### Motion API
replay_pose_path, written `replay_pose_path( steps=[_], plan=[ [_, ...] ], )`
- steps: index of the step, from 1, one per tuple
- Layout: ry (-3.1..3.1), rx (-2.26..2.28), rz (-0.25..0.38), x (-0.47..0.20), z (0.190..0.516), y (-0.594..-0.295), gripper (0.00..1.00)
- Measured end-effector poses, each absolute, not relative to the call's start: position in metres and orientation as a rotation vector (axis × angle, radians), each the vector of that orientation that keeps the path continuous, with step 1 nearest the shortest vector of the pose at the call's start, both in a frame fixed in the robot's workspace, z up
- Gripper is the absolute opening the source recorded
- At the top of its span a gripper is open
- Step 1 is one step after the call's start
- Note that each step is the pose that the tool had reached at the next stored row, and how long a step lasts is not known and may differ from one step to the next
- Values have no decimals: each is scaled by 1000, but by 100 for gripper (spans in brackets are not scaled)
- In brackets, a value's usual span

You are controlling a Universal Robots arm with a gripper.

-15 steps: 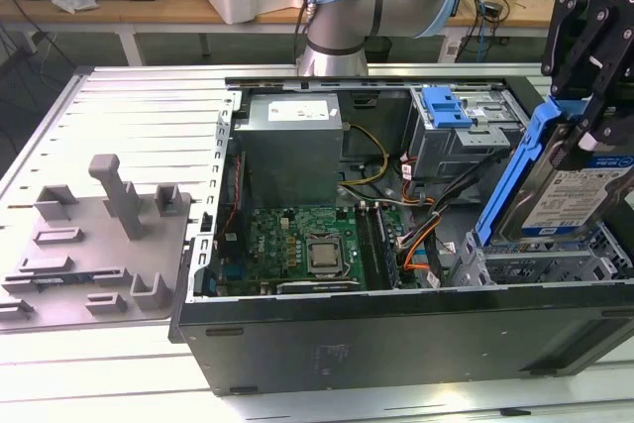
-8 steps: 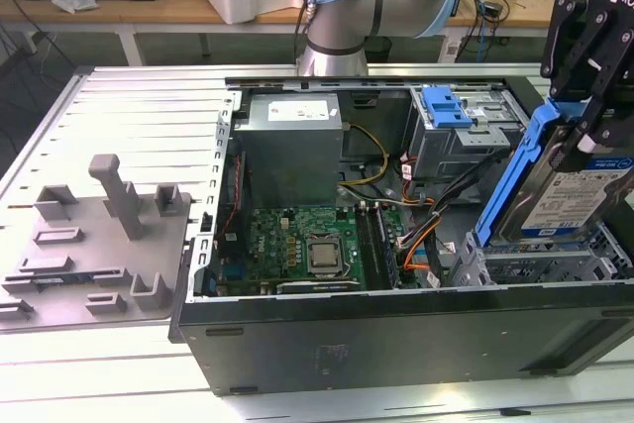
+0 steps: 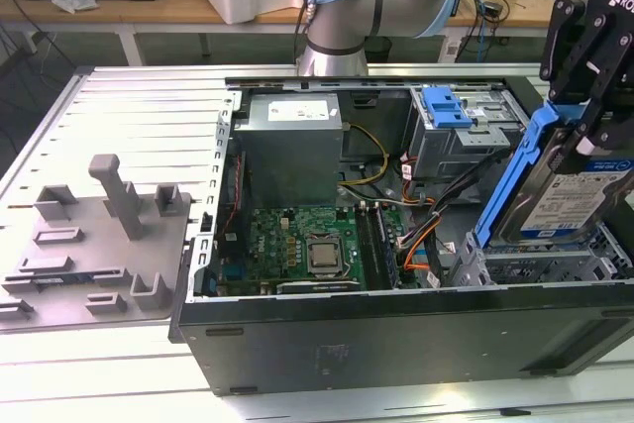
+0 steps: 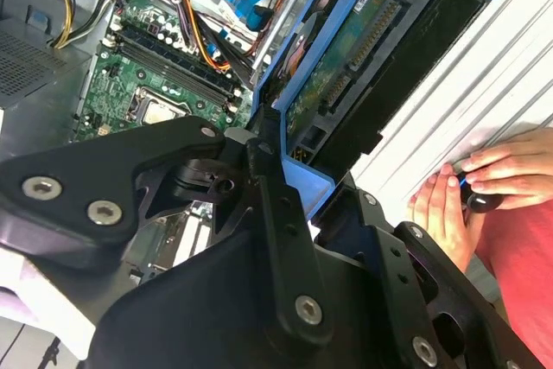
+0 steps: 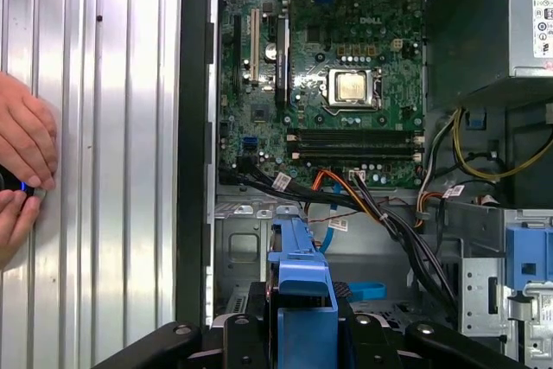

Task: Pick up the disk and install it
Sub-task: 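Insert the disk into the insertion slot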

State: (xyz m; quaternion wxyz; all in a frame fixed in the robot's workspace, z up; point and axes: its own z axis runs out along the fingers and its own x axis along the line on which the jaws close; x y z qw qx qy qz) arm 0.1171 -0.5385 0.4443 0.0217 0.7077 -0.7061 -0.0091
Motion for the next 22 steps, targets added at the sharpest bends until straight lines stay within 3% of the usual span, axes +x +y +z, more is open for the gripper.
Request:
replay_pose_path(
  steps=[22],
  plan=[
    [-2188, 2193, -28, 117, 433, -539, 37]
  ],
)
